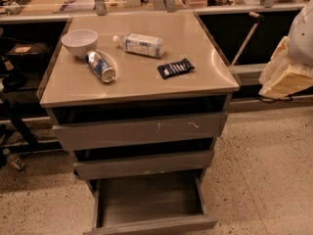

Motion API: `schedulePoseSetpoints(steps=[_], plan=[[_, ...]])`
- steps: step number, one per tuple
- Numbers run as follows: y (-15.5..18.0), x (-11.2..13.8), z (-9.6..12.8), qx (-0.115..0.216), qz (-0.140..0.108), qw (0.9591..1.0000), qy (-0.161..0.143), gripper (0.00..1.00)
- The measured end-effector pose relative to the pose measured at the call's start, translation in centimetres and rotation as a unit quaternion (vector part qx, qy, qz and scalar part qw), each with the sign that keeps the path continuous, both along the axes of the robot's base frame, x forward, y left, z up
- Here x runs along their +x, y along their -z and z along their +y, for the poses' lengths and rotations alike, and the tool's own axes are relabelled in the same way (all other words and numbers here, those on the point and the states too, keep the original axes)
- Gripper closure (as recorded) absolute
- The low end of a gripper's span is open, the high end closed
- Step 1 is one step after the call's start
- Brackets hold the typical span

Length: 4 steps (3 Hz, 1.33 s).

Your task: Close bottom drawer

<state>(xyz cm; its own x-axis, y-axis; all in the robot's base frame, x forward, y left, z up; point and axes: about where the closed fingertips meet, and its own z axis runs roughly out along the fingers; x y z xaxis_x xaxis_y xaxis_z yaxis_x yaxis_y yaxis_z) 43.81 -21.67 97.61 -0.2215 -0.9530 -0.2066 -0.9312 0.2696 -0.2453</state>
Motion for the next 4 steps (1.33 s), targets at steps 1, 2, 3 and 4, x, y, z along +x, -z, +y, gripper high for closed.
schedulePoseSetpoints(steps=[1,2,3,4], plan=[[0.0,0.0,0.0,0.0,0.0,1.0,0.0,0.88],[0.0,0.0,0.0,0.0,0.0,1.0,0.0,1.0],[0.9,-0.1,0.1,0.004,-0.009,0.9998,0.019,1.0],[4.8,-1.3,0.9,0.018,-0.002,0.999,0.042,1.0]])
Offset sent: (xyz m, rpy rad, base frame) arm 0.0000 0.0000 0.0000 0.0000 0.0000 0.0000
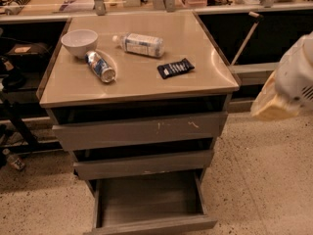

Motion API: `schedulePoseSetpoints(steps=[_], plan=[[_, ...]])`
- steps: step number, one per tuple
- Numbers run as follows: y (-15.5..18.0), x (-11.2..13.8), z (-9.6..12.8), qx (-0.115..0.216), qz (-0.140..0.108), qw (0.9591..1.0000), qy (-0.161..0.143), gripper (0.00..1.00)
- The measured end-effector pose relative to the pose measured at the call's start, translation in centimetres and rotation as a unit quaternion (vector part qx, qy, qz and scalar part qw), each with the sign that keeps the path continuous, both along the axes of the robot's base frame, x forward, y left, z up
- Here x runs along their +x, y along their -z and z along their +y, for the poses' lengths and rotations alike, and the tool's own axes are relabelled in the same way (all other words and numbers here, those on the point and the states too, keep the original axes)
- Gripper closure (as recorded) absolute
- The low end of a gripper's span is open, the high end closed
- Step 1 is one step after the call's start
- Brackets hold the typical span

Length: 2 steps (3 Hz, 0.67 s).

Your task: Close bottom drawer

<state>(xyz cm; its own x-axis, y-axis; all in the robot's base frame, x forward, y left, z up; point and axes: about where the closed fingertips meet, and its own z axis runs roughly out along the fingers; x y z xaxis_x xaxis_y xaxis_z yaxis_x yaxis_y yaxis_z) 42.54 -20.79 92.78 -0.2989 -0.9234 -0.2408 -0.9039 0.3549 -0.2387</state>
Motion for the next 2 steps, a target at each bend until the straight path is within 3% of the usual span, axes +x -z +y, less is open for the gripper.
schedulePoseSetpoints(steps=[1,2], plan=[[7.8,-1.2,0.5,-0.002,0.041,0.9991,0.005,1.0],[15.1,-2.1,1.1,0.003,0.094,0.9956,0.008,1.0]])
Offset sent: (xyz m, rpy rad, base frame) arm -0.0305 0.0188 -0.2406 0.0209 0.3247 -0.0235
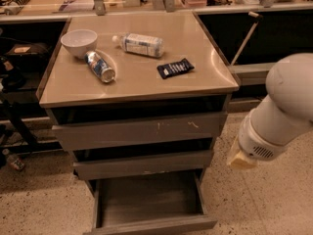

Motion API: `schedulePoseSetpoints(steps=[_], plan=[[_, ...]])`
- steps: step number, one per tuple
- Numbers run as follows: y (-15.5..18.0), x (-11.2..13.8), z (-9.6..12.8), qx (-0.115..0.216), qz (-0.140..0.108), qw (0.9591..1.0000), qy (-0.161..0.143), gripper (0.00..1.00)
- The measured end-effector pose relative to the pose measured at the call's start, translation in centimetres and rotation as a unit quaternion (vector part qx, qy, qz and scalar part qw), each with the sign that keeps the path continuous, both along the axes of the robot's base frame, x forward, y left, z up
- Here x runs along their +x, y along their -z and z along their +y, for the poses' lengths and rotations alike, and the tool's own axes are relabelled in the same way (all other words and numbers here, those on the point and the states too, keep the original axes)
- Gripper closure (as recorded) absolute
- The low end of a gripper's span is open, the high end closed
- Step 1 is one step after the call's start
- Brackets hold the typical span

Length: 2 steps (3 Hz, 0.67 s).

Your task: Close bottom drawer

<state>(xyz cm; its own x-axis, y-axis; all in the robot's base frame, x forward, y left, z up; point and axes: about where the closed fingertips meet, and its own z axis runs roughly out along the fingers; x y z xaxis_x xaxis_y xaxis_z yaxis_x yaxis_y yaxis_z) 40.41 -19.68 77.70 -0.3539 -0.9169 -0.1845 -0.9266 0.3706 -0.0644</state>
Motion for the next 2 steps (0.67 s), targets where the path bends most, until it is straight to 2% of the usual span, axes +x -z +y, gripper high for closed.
schedulePoseSetpoints(steps=[2], plan=[[0.12,-0.27,-0.09,-0.001,0.002,1.0,0.0,1.0]])
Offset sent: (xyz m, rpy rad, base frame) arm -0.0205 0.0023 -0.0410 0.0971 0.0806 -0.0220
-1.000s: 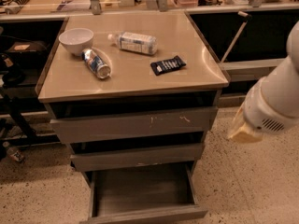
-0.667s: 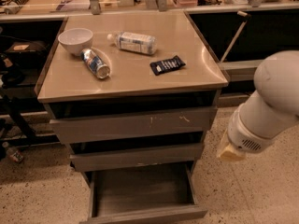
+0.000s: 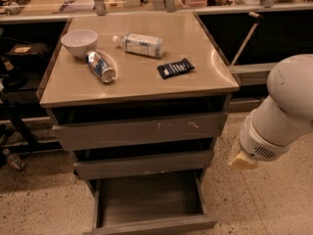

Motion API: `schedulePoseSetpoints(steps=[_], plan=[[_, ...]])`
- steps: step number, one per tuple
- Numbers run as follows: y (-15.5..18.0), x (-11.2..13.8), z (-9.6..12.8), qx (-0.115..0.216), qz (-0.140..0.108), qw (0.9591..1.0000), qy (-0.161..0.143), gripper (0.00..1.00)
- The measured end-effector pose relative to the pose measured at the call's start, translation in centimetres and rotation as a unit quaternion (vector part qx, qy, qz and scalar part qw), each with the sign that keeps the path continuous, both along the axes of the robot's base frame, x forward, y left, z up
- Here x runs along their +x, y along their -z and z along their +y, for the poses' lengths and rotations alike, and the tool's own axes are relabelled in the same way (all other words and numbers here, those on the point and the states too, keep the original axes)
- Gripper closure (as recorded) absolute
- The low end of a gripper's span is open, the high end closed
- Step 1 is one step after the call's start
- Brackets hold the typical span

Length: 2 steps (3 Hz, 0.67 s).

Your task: Close bottom drawer

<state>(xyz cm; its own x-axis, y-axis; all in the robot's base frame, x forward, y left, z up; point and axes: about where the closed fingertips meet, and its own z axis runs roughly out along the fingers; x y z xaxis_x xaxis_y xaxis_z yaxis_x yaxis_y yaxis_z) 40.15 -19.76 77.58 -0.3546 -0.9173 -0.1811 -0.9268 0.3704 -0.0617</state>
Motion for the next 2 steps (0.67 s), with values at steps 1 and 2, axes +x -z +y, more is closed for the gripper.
schedulePoseSetpoints(steps=[1,2], plan=[[4.0,-1.7,0.4,0.011,0.017,0.9996,0.019,1.0],[13.0,-4.3,0.9,0.019,0.054,0.9968,0.056,1.0]])
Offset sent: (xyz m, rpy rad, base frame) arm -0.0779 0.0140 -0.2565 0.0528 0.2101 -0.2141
